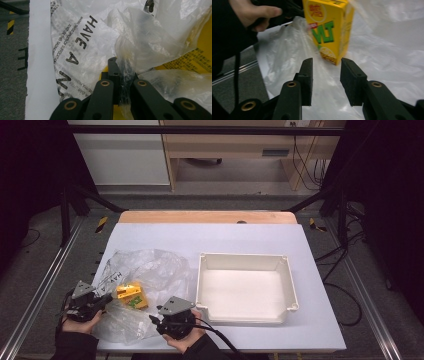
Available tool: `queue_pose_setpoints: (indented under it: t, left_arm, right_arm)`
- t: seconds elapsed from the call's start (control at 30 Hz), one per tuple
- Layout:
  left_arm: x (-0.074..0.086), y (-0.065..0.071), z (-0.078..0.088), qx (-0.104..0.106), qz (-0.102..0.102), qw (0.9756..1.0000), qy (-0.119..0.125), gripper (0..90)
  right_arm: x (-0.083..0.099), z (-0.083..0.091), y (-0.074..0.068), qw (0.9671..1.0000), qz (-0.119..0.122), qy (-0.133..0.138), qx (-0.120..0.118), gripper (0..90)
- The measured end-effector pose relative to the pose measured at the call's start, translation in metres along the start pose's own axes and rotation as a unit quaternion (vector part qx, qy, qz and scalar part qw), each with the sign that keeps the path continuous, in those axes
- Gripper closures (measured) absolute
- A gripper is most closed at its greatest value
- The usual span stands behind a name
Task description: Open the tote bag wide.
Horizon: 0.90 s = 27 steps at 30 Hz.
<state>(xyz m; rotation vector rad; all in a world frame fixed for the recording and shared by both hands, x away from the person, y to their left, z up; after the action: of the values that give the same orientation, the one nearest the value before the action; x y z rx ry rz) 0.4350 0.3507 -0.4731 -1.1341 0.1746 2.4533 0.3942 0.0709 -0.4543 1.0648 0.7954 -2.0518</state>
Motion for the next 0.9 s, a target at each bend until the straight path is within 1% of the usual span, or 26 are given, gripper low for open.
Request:
queue_pose_setpoints:
  t: [0.03, 0.07, 0.1, 0.13, 0.17, 0.2, 0.23, 0.27, 0.3, 0.33, 0.37, 0.4, 0.43, 0.47, 0.5, 0.6, 0.63, 0.67, 0.7, 0.73, 0.77, 0.8, 0.83, 0.87, 0.9]
  left_arm:
    - [0.000, 0.000, 0.000, 0.000, 0.000, 1.0000, 0.001, 89.7]
    - [0.000, 0.000, 0.000, 0.000, 0.000, 1.0000, 0.001, 89.6]
    - [0.000, 0.000, 0.000, 0.001, 0.001, 1.0000, 0.002, 89.7]
    - [0.000, 0.000, 0.000, 0.001, 0.001, 1.0000, 0.002, 89.7]
    - [0.000, 0.000, 0.001, 0.000, 0.000, 1.0000, 0.001, 89.6]
    - [0.000, 0.000, 0.001, 0.000, 0.000, 1.0000, 0.001, 89.7]
    - [0.000, 0.000, 0.001, 0.000, 0.000, 1.0000, 0.001, 89.7]
    - [0.000, 0.000, 0.001, 0.000, 0.000, 1.0000, 0.001, 89.7]
    - [0.000, 0.000, 0.001, 0.002, 0.001, 1.0000, 0.001, 89.7]
    - [0.000, 0.000, 0.001, 0.002, 0.001, 1.0000, 0.001, 89.7]
    - [0.000, -0.001, 0.001, 0.002, 0.002, 1.0000, 0.001, 89.7]
    - [0.000, -0.001, 0.001, 0.003, 0.002, 1.0000, 0.002, 89.7]
    - [0.000, -0.001, 0.001, 0.003, 0.002, 1.0000, 0.002, 89.7]
    - [0.000, -0.001, 0.001, 0.003, 0.003, 1.0000, 0.003, 89.7]
    - [-0.001, -0.001, 0.003, 0.004, 0.006, 0.9999, 0.007, 89.7]
    - [-0.001, -0.003, 0.005, 0.005, 0.011, 0.9999, 0.012, 89.7]
    - [-0.001, -0.004, 0.008, 0.004, 0.015, 0.9997, 0.017, 89.7]
    - [-0.001, -0.004, 0.008, 0.004, 0.015, 0.9997, 0.017, 89.7]
    - [-0.001, -0.006, 0.011, 0.003, 0.022, 0.9996, 0.020, 89.7]
    - [-0.001, -0.006, 0.011, 0.003, 0.022, 0.9996, 0.020, 89.7]
    - [0.000, -0.008, 0.012, -0.001, 0.026, 0.9995, 0.020, 89.7]
    - [0.001, -0.009, 0.011, -0.002, 0.028, 0.9994, 0.018, 89.7]
    - [0.002, -0.010, 0.010, -0.005, 0.027, 0.9995, 0.012, 89.7]
    - [0.002, -0.010, 0.010, -0.005, 0.027, 0.9995, 0.012, 89.6]
    - [0.003, -0.010, 0.008, -0.003, 0.027, 0.9996, 0.006, 89.6]
  right_arm:
    - [0.001, -0.004, -0.005, 0.9999, 0.002, -0.003, -0.016, 59.5]
    - [0.001, -0.004, -0.005, 0.9999, 0.002, -0.003, -0.016, 59.5]
    - [0.005, -0.010, -0.008, 0.9996, 0.004, -0.016, -0.021, 57.7]
    - [0.005, -0.010, -0.008, 0.9996, 0.004, -0.016, -0.021, 57.7]
    - [0.012, -0.018, -0.010, 0.9992, 0.008, -0.035, -0.018, 57.4]
    - [0.012, -0.018, -0.010, 0.9992, 0.008, -0.035, -0.018, 57.4]
    - [0.018, -0.026, -0.010, 0.9986, 0.010, -0.049, -0.014, 59.5]
    - [0.018, -0.026, -0.010, 0.9986, 0.010, -0.049, -0.014, 59.5]
    - [0.023, -0.032, -0.008, 0.9979, 0.012, -0.062, -0.008, 64.8]
    - [0.023, -0.032, -0.008, 0.9979, 0.012, -0.062, -0.008, 64.8]
    - [0.027, -0.036, -0.006, 0.9975, 0.009, -0.070, -0.002, 71.5]
    - [0.027, -0.036, -0.006, 0.9975, 0.009, -0.070, -0.002, 71.5]
    - [0.029, -0.038, -0.005, 0.9971, 0.011, -0.075, 0.003, 81.3]
    - [0.029, -0.038, -0.005, 0.9971, 0.011, -0.075, 0.003, 81.3]
    - [0.029, -0.037, -0.006, 0.9972, 0.014, -0.074, -0.001, 90.0]
    - [0.027, -0.034, -0.007, 0.9974, 0.014, -0.071, -0.003, 90.0]
    - [0.026, -0.033, -0.009, 0.9973, 0.020, -0.070, -0.009, 90.0]
    - [0.026, -0.033, -0.009, 0.9973, 0.020, -0.070, -0.009, 90.0]
    - [0.025, -0.032, -0.012, 0.9969, 0.023, -0.073, -0.019, 90.0]
    - [0.025, -0.032, -0.012, 0.9969, 0.023, -0.073, -0.019, 90.0]
    - [0.025, -0.033, -0.013, 0.9967, 0.023, -0.075, -0.021, 90.0]
    - [0.027, -0.035, -0.015, 0.9959, 0.027, -0.082, -0.026, 90.0]
    - [0.028, -0.037, -0.016, 0.9951, 0.032, -0.089, -0.027, 90.0]
    - [0.028, -0.037, -0.016, 0.9951, 0.032, -0.089, -0.027, 90.0]
    - [0.029, -0.038, -0.017, 0.9950, 0.032, -0.091, -0.025, 90.0]
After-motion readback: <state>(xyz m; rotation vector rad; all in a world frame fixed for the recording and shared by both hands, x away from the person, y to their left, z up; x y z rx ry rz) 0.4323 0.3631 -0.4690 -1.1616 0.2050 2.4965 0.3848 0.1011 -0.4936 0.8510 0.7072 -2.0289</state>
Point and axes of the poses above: each handheld gripper's, and its own axes: z roughly backward along the jaws, x roughly out of its underside, y roughly to its right, the point moved 2 cm from there along -z, roughly forward along the jaws, and after that the axes turned 8 degrees about -z, right-handed, at the moved point
